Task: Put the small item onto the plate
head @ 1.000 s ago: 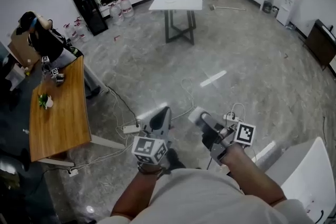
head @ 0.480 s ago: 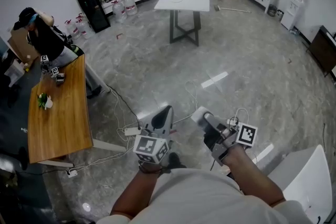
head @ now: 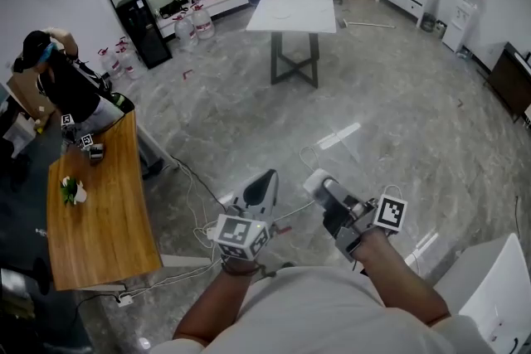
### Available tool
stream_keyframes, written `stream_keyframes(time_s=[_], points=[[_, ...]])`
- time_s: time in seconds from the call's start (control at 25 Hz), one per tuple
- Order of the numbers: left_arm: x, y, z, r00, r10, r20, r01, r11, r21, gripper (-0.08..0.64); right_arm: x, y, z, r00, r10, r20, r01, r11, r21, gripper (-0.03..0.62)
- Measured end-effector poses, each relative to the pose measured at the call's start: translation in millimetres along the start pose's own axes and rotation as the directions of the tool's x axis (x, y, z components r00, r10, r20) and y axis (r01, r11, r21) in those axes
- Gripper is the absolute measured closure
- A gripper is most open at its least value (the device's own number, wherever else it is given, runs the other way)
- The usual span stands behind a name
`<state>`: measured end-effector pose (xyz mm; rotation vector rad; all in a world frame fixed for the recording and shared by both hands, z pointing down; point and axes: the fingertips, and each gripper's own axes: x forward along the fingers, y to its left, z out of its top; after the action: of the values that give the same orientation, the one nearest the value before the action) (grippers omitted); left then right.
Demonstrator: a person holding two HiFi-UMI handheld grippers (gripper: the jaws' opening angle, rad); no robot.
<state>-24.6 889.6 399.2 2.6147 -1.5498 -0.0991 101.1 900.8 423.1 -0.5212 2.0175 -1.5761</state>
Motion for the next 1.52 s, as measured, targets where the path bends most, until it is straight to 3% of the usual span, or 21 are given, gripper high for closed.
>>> stream_keyframes(time_s=[0.32,0.6,0.92,1.28,1.52], points=[[30,50,0,1.0,-0.022,-0.007,0.022,1.0,-0.005,0.554,49,-22,18,1.0,-0.025,0.012,0.025,1.0,0.017,0.489],[80,92,-11,0.999,0.021,-0.036,-0.021,1.0,-0.023,0.554,99,-49,64,0.999,-0.021,-0.026,0.022,0.999,0.03,0.489],[198,154,-19,0.995,0.092,-0.04,-0.093,0.995,-0.029,0.554,176,-97,176,0.997,-0.014,-0.077,0.018,0.999,0.042,0.489],[356,174,-5,0.99,0.143,-0.017,-0.143,0.989,-0.047,0.554,223,-120,333,0.992,-0.008,-0.124,0.013,0.999,0.039,0.489],[418,192,-5,0.99,0.142,-0.024,-0.143,0.989,-0.039,0.554,240,-141,400,0.996,-0.007,-0.086,0.011,0.999,0.052,0.489]])
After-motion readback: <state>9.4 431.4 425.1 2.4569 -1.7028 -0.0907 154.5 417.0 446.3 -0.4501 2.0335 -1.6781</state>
